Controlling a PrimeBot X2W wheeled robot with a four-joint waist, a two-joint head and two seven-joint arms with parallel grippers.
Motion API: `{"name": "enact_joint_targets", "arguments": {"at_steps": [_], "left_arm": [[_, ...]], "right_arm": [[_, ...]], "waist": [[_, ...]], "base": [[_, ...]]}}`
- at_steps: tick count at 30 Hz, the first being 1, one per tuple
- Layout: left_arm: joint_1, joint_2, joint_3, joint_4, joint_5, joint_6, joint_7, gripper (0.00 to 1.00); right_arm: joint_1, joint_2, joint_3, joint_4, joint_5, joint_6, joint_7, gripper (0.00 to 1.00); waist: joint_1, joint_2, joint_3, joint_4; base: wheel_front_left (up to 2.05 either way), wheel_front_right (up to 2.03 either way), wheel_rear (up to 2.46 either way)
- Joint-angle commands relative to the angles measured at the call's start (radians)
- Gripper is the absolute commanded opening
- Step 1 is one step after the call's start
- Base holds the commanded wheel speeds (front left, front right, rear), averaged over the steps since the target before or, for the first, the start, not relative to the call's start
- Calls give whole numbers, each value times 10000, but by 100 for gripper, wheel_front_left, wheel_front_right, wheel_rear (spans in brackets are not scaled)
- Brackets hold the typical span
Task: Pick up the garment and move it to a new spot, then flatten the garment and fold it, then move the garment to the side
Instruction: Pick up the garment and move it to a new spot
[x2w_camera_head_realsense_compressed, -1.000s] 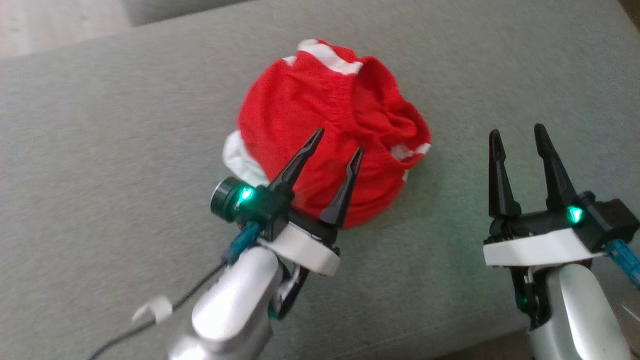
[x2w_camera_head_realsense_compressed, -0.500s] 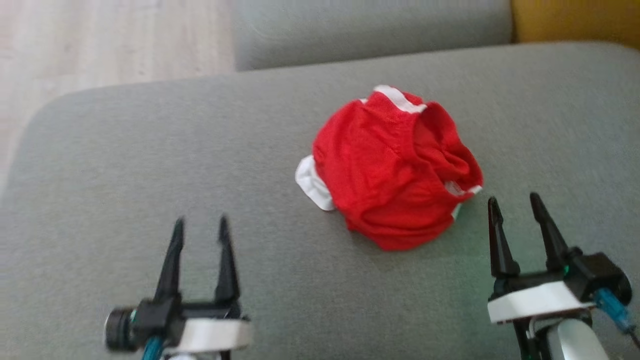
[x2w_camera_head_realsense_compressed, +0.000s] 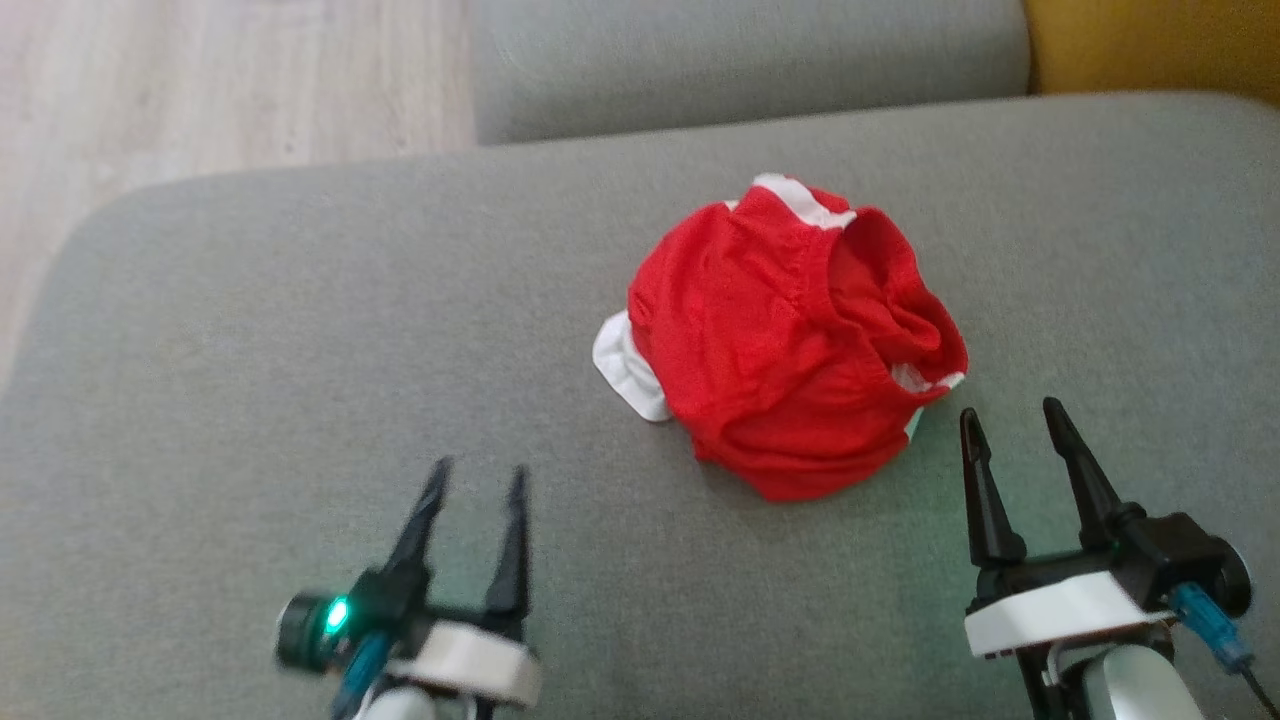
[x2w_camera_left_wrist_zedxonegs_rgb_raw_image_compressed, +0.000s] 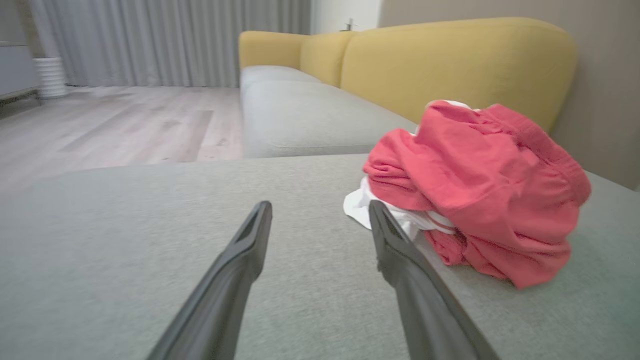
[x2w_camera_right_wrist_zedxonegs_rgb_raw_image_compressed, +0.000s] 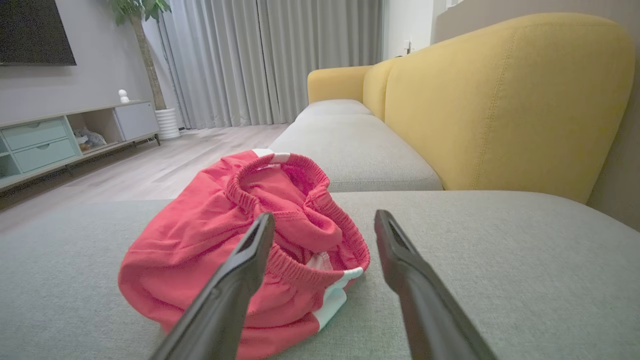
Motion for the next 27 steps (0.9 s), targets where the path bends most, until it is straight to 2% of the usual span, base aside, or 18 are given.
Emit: {"name": "enact_joint_targets", "arguments": {"at_steps": [1, 11, 15, 17, 22, 27], "left_arm": [[-797, -14, 173, 57, -73, -82, -52, 100], [-4728, -15, -998, 4160, -212, -776, 24, 100], [-5998, -15, -1641, 5361, -432, -951, 138, 100], [-6258, -16, -1795, 5600, -520, -1009, 166, 100], [-7088, -16, -2698, 6281, -1306, -1583, 360, 100], [-7606, -16, -3820, 6250, -1999, -1782, 368, 100]], "right_arm": [[-404, -36, 240, -353, -81, 75, -63, 100], [-1181, -36, 453, -502, -71, 75, -63, 100], [-1514, -35, 597, -545, 13, 75, -63, 100], [-1605, -35, 661, -553, 207, 75, -63, 100], [-1993, -35, 948, -622, 592, 75, -63, 100], [-2175, -35, 1061, -629, 657, 75, -63, 100]], "waist": [[1, -1, 313, -182], [1, -1, 1885, -950], [1, -1, 2481, -1256], [1, -1, 2617, -1340], [1, -1, 3138, -1659], [1, -1, 3503, -1764]], "base": [[0, 0, 0], [0, 0, 0], [0, 0, 0], [0, 0, 0], [0, 0, 0], [0, 0, 0]]}}
